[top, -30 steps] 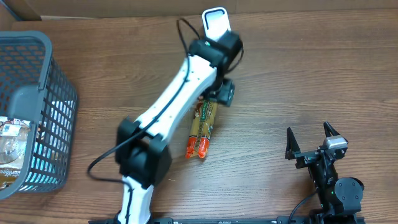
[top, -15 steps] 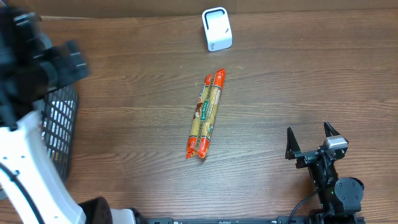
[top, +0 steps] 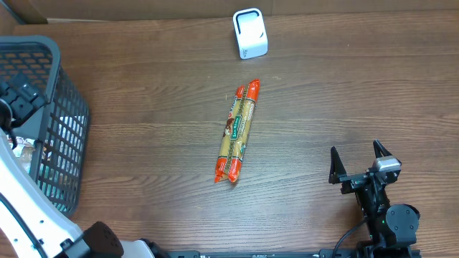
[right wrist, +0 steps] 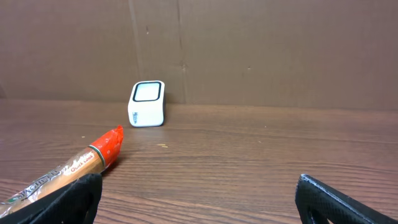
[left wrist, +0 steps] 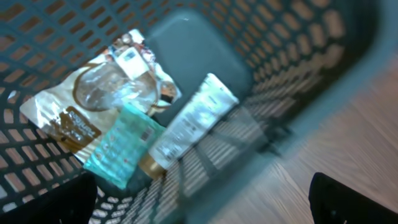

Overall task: Scan the item barcode
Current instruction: 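Reach the left gripper into the basket and grasp the white Pantene tube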

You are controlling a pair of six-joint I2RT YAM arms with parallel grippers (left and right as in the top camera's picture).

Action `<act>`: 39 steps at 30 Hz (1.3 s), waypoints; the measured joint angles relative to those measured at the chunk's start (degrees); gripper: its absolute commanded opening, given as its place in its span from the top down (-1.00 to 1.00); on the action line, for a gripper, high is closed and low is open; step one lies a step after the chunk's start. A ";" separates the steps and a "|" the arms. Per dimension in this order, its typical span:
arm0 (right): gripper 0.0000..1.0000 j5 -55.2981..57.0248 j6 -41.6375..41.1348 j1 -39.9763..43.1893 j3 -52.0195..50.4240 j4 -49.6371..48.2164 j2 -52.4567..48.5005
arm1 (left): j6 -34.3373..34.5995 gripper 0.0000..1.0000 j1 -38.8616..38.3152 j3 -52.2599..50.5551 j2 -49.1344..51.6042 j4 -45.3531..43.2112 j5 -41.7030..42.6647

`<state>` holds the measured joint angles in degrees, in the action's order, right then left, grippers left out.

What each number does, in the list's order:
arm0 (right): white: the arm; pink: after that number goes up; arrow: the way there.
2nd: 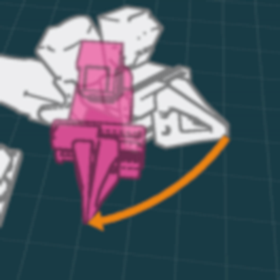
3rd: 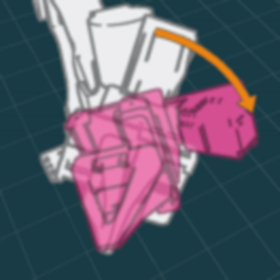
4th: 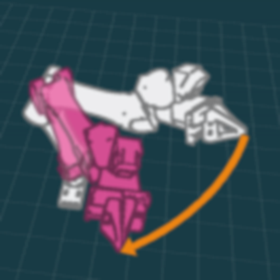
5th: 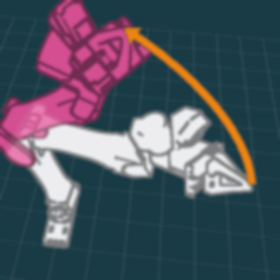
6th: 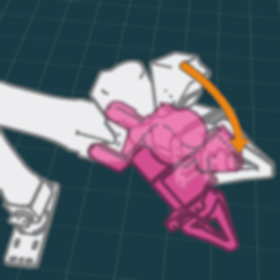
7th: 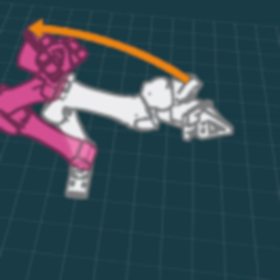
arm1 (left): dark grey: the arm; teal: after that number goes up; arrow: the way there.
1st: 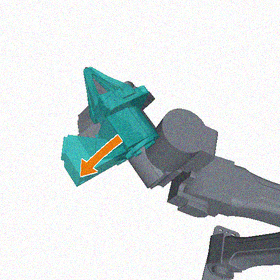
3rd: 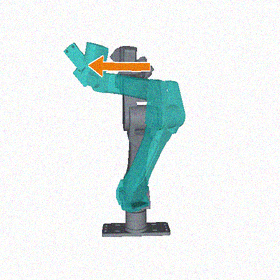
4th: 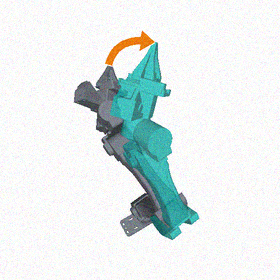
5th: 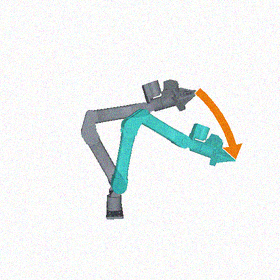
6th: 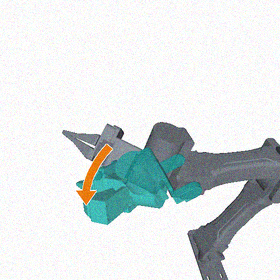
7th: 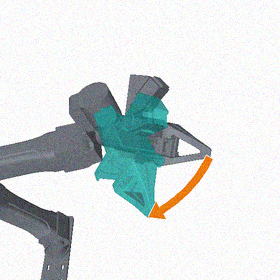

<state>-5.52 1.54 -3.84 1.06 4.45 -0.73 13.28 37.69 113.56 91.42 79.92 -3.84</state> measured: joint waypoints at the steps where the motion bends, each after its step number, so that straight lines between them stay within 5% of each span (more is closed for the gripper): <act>1: -1.00 0.00 -0.02 -0.02 0.00 0.02 0.00 | -0.02 -1.00 0.87 -1.40 0.02 -1.11 -0.02; 11: -1.00 0.00 -0.04 -0.02 0.00 0.02 0.00 | -8.52 -1.00 10.32 -11.28 1.09 -8.66 8.00; 39: -1.00 0.00 -0.02 -0.02 0.00 0.02 0.00 | -25.53 -0.91 10.69 -12.22 30.36 -10.19 14.29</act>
<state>-5.52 1.52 -3.86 1.06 4.47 -0.73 -12.25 48.38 101.34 121.78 69.73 10.46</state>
